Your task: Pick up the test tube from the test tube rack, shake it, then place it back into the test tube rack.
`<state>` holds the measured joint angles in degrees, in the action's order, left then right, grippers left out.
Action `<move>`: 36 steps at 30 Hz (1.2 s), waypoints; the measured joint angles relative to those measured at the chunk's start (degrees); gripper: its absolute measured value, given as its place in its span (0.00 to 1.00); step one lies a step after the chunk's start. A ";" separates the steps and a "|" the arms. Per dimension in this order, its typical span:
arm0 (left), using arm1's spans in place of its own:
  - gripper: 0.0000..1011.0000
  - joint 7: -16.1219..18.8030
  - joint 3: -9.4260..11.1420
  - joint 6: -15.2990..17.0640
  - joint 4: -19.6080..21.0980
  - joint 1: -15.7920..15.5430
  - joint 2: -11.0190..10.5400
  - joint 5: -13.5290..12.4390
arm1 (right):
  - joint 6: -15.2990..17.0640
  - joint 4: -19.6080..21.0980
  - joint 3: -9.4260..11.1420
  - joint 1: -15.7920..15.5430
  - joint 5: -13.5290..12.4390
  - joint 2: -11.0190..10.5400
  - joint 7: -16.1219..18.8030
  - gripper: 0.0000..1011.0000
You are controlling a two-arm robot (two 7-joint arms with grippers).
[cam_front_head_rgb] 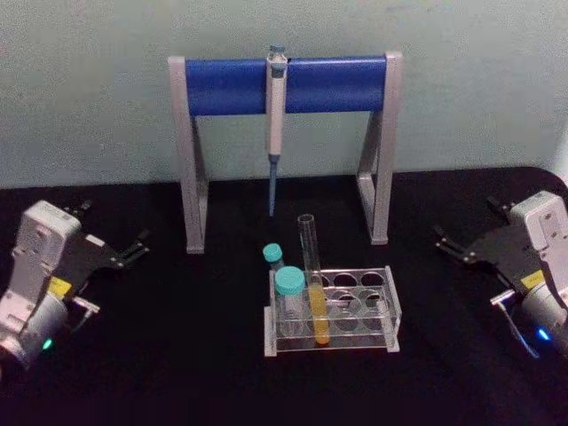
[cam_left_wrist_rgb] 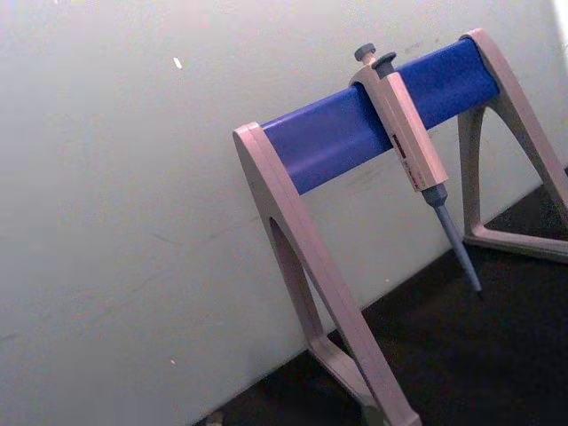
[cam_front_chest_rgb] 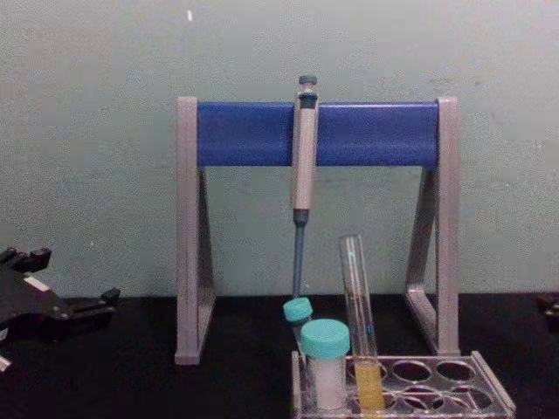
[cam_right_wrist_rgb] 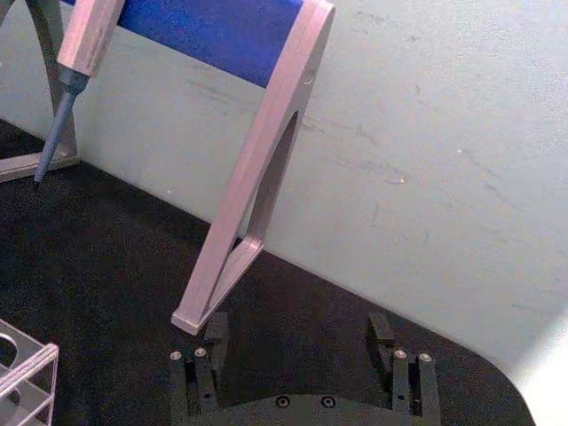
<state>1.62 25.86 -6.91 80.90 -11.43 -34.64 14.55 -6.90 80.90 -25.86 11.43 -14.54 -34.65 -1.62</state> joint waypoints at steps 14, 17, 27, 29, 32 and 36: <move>0.99 0.00 0.00 0.00 0.00 0.00 0.00 0.00 | 0.00 0.00 0.00 0.00 0.00 0.00 0.00 0.99; 0.99 0.00 0.00 0.00 0.00 0.00 0.00 0.00 | 0.00 0.00 0.00 0.00 0.00 0.00 0.00 0.99; 0.99 0.00 0.00 0.00 0.00 0.00 0.00 0.00 | 0.23 1.39 0.83 -1.05 0.14 0.00 0.83 0.99; 0.99 0.00 0.00 0.00 0.00 0.00 0.00 0.00 | 0.51 2.52 1.30 -1.84 -0.07 -0.20 1.46 0.99; 0.99 0.00 0.00 0.00 0.00 0.00 0.00 0.00 | 1.02 4.00 1.85 -2.91 -0.73 -0.52 2.19 0.99; 0.99 0.00 0.00 0.00 0.00 0.00 0.00 0.00 | 2.33 7.49 3.17 -5.33 -3.10 -1.33 4.43 0.99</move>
<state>1.62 25.86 -6.91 80.90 -11.43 -34.65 14.55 -4.57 88.39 -22.69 6.10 -17.64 -35.98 2.81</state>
